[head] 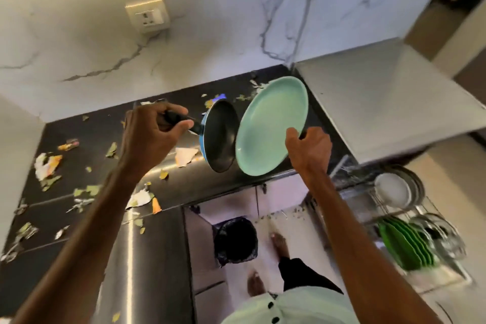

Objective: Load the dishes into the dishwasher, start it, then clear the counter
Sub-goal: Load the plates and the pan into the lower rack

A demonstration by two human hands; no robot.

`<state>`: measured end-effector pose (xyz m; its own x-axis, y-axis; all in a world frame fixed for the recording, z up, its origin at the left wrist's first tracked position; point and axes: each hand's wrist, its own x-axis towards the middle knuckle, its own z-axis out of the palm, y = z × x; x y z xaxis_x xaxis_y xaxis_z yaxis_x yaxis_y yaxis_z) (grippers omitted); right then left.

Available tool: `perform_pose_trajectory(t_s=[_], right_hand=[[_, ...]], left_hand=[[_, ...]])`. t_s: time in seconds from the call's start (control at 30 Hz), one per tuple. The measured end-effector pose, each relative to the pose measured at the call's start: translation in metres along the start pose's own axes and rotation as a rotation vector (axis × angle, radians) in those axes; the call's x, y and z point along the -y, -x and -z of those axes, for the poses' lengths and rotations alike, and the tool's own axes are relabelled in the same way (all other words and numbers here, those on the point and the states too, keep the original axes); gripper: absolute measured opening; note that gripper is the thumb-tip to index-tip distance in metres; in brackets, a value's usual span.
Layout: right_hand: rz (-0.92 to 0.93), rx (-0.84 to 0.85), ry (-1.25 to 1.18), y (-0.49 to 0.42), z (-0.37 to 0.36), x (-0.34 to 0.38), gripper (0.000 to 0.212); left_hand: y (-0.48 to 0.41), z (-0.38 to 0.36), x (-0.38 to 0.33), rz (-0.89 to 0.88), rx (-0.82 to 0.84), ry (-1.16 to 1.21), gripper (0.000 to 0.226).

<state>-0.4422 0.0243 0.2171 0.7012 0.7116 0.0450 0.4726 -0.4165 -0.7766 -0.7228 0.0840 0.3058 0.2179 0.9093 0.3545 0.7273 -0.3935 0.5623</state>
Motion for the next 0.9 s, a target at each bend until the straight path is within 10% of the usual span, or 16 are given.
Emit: perform_pose_trajectory(t_s=[0.4, 0.9], right_hand=[[0.008, -0.287, 0.269, -0.032, 0.175, -0.121, 0.042], [-0.507, -0.301, 0.294, -0.094, 0.327, -0.327, 0.036]], left_hand=[[-0.013, -0.147, -0.15, -0.178, 0.395, 0.249, 0.02], [0.024, -0.362, -0.351, -0.457, 0.762, 0.22, 0.009]])
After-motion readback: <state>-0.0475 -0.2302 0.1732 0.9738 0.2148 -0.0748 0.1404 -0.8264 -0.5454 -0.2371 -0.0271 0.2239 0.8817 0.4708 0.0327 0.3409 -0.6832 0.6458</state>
